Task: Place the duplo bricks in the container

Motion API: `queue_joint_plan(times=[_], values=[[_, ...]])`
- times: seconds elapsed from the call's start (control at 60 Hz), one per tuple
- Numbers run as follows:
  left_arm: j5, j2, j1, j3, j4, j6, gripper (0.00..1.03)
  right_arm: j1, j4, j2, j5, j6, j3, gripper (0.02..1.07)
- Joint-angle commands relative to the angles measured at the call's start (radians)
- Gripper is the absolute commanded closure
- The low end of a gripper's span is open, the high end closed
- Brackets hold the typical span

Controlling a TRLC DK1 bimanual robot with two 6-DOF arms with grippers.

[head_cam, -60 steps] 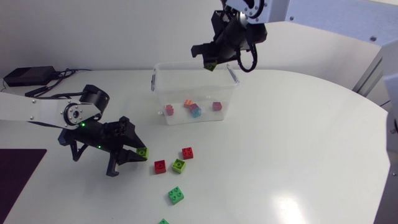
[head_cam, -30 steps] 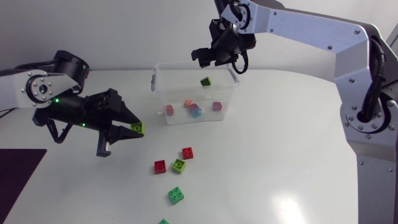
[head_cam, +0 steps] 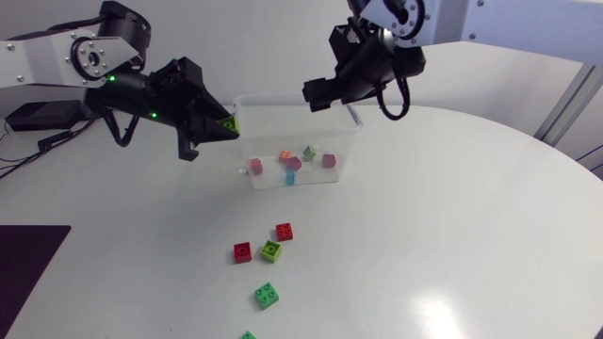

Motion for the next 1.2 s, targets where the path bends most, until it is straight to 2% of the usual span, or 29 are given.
queue_joint_plan(times=[0.0,0.283,0.683,0.75,0.8,0.85,0.917,1.017,1.183], values=[[0.012,0.069,-0.014,0.088,0.017,-0.055,0.73,0.027,0.008,-0.078,-0.02,-0.04,-0.094,0.12],[0.011,0.252,-0.036,0.336,0.09,-0.196,0.72,0.139,0.047,-0.173,-0.038,-0.075,-0.373,0.12],[-0.029,0.469,-0.072,0.602,0.107,-0.291,0.72,0.235,0.056,-0.035,-0.051,0.006,-0.385,0.12],[-0.041,0.489,-0.077,0.612,0.106,-0.291,0.6,0.243,0.053,-0.007,-0.049,0.023,-0.385,0.12],[-0.044,0.492,-0.08,0.602,0.1,-0.285,0.38,0.251,0.053,0.013,-0.047,0.037,-0.39,0.12],[-0.046,0.485,-0.08,0.585,0.096,-0.279,0.21,0.255,0.053,0.033,-0.044,0.046,-0.391,0.12],[-0.046,0.474,-0.078,0.568,0.096,-0.273,0.11,0.257,0.053,0.053,-0.044,0.058,-0.388,0.12],[-0.046,0.446,-0.069,0.548,0.096,-0.267,0.05,0.261,0.047,0.088,-0.044,0.08,-0.367,0.12],[-0.044,0.379,-0.055,0.509,0.096,-0.267,0.05,0.272,0.022,0.152,-0.043,0.104,-0.322,0.12]])
